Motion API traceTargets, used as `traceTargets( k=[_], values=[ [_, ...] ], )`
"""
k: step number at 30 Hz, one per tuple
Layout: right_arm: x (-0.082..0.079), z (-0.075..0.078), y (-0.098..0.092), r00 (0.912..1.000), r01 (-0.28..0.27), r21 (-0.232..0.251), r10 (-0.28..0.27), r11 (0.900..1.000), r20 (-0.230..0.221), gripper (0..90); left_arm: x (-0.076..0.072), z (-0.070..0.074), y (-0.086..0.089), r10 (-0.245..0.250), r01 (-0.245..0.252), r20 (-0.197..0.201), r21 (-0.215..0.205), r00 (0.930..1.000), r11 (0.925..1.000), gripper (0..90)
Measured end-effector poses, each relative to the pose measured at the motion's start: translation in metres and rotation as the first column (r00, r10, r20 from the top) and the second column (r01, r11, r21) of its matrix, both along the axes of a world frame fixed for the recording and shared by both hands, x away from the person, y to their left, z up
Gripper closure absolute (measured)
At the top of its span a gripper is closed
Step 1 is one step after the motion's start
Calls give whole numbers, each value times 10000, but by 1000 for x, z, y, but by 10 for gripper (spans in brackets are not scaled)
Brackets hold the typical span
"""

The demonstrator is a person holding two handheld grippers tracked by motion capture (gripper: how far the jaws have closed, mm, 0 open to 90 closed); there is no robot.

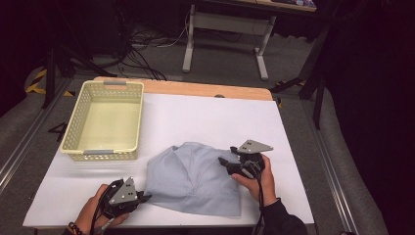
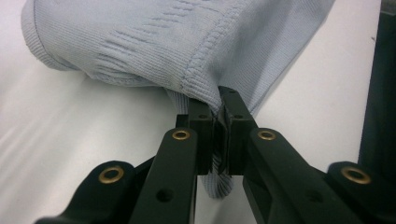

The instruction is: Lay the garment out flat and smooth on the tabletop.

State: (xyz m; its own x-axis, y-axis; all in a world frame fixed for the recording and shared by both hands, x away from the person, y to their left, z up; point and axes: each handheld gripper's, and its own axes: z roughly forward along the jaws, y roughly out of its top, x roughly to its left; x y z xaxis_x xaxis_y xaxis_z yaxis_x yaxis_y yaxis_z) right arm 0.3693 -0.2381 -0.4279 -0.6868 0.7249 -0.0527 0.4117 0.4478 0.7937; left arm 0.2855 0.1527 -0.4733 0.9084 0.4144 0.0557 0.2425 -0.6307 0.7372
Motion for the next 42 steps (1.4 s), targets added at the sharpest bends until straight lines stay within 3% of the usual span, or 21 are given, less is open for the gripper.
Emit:
traceTargets(
  k=[2,4,6,7,9,11,15,19,22,23,24,25,28,32,34,36,37,38,39,41,42],
  values=[
    [0,-3,2,9998,-87,-162,84,9998,-152,385,1,-1,1,-16,14,-124,-171,9999,9999,851],
    [0,-11,4,9990,-267,-276,257,9993,-364,519,3,-2,3,-66,60,-228,-280,9997,9996,851],
    [-6,-14,7,9982,-598,-499,591,9970,-138,603,4,-2,3,-64,52,-331,-365,9994,9993,851],
    [-16,-13,12,9953,-834,-993,877,9916,403,691,4,-3,3,0,-17,-387,-428,9993,9991,850],
    [-20,-11,12,9929,-922,-1118,998,9894,646,731,4,-3,3,13,-28,-366,-421,9993,9991,850],
    [-39,1,14,9803,-1280,-1011,1413,9866,1377,818,2,-3,3,74,-86,-282,-402,9996,9992,850],
    [-53,6,22,9671,-1604,-1191,1802,9798,1795,835,0,-3,2,143,-147,-125,-354,9998,9993,849],
    [-76,-2,43,9379,-2483,-1900,2848,9499,1979,837,-2,-3,2,366,-367,-47,-381,9993,9986,826],
    [-83,-9,50,9298,-2739,-2231,3169,9355,1874,837,-6,0,1,482,-464,285,-611,9984,9971,786],
    [-88,-16,55,9212,-3055,-2541,3524,9177,1650,836,-10,8,2,635,-548,692,-1210,9956,9911,759],
    [-88,-16,55,9212,-3055,-2541,3524,9177,1650,836,-10,8,2,635,-548,692,-1210,9956,9911,739],
    [-91,-23,59,9189,-3221,-2624,3670,9096,1444,835,-14,18,1,635,-386,1190,-2008,9909,9789,723],
    [-95,-32,65,9166,-3289,-2885,3775,8992,1316,832,-15,29,-11,679,-240,1706,-2468,9830,9688,680],
    [-97,-34,67,9141,-3233,-3052,3790,8957,1443,834,-10,36,-19,843,-338,1866,-2587,9788,9654,616],
    [-96,-34,66,9147,-3256,-2950,3782,8983,1424,835,-5,41,-19,1190,-603,1704,-3154,9782,9470,574],
    [-96,-35,66,9149,-3261,-2976,3788,8972,1395,834,1,45,-20,1295,-729,1501,-3349,9801,9394,524],
    [-96,-35,66,9149,-3261,-2976,3788,8972,1395,834,4,46,-24,1430,-862,1492,-3342,9784,9385,524],
    [-95,-35,66,9128,-3307,-2980,3837,8955,1399,834,9,46,-33,1417,-892,1553,-3043,9777,9484,449],
    [-95,-35,66,9128,-3307,-2980,3837,8955,1399,834,9,46,-33,1417,-892,1553,-3043,9777,9484,439],
    [-94,-35,65,9105,-3348,-2930,3875,8956,1440,835,19,41,-49,1308,-866,1451,-2769,9807,9570,382],
    [-95,-36,65,9121,-3330,-2895,3844,8974,1424,835,28,36,-60,1083,-769,1071,-2633,9883,9616,375]
  ],
)
